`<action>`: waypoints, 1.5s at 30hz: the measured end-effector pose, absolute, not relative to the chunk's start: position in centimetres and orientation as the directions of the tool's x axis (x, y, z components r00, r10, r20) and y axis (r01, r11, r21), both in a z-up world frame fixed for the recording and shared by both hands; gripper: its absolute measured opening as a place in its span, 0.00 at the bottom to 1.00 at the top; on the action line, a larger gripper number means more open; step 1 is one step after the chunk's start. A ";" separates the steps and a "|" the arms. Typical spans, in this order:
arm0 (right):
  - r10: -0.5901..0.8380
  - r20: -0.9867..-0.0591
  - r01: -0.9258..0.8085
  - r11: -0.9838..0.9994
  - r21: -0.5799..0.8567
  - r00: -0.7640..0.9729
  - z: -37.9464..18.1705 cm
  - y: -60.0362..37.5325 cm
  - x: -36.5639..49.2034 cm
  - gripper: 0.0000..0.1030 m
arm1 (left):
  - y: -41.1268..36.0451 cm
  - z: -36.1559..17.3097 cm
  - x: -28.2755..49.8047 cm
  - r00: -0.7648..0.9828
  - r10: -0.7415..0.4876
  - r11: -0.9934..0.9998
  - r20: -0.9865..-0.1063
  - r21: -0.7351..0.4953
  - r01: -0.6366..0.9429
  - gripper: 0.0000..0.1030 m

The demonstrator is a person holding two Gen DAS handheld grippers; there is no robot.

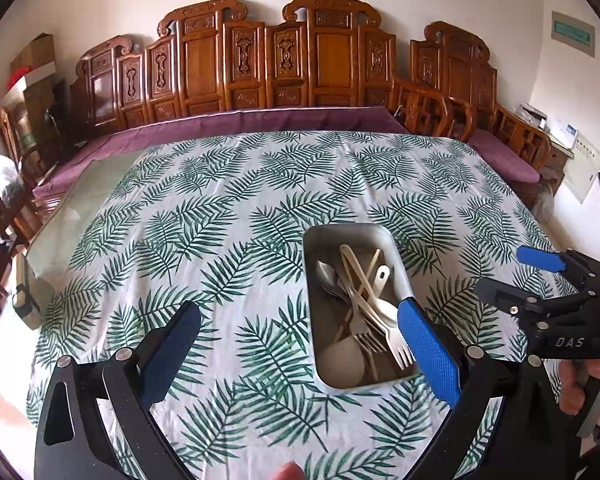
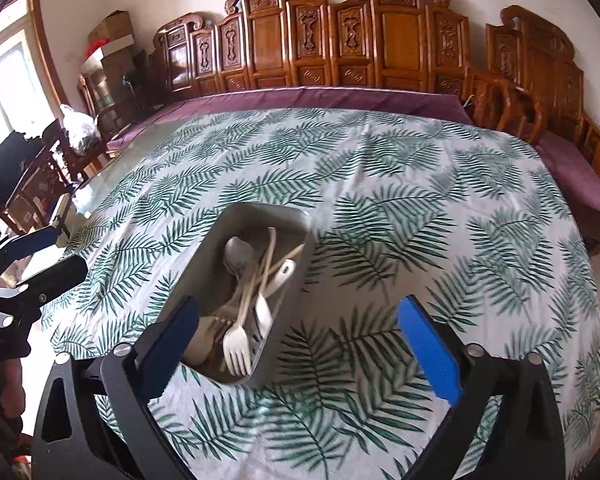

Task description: Organize utensils

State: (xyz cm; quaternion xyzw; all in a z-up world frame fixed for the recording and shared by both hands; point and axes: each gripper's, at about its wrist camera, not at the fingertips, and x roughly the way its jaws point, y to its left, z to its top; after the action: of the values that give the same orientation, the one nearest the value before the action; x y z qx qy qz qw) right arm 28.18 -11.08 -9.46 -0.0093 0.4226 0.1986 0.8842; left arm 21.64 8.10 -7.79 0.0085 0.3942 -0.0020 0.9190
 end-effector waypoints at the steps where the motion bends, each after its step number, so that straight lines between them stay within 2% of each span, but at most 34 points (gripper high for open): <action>1: 0.337 -0.750 -0.351 0.924 0.149 0.570 -9.2 -11.9 27.6 0.97 | 7.8 -7.8 21.4 0.689 0.007 1.000 -0.725 0.018 0.009 0.92; 10: 0.292 -0.708 -0.284 0.949 0.134 0.643 -8.4 -17.1 21.8 0.97 | 4.6 -8.7 17.8 0.688 -0.048 0.999 -0.725 -0.030 0.038 0.92; 19: 0.254 -0.653 -0.236 0.965 0.117 0.714 -7.1 -20.1 15.8 0.97 | 1.9 -7.7 12.8 0.727 -0.028 0.999 -0.687 0.010 0.048 0.92; 35: 0.240 -0.514 -0.216 0.971 0.107 0.824 -0.2 -21.8 7.1 0.97 | -0.3 1.5 3.8 0.850 -0.041 0.996 -0.525 0.041 0.073 0.93; 45: 0.235 -0.370 -0.218 0.972 0.090 0.899 6.3 -22.1 3.6 0.97 | -0.5 6.4 1.0 0.906 -0.032 0.998 -0.422 0.034 0.051 0.93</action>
State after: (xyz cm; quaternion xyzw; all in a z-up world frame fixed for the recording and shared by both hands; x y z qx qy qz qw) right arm 3.63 -22.12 6.26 0.0231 0.1927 0.1163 0.9741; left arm 1.03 -0.53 6.41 0.0220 0.2157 -0.0210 0.9760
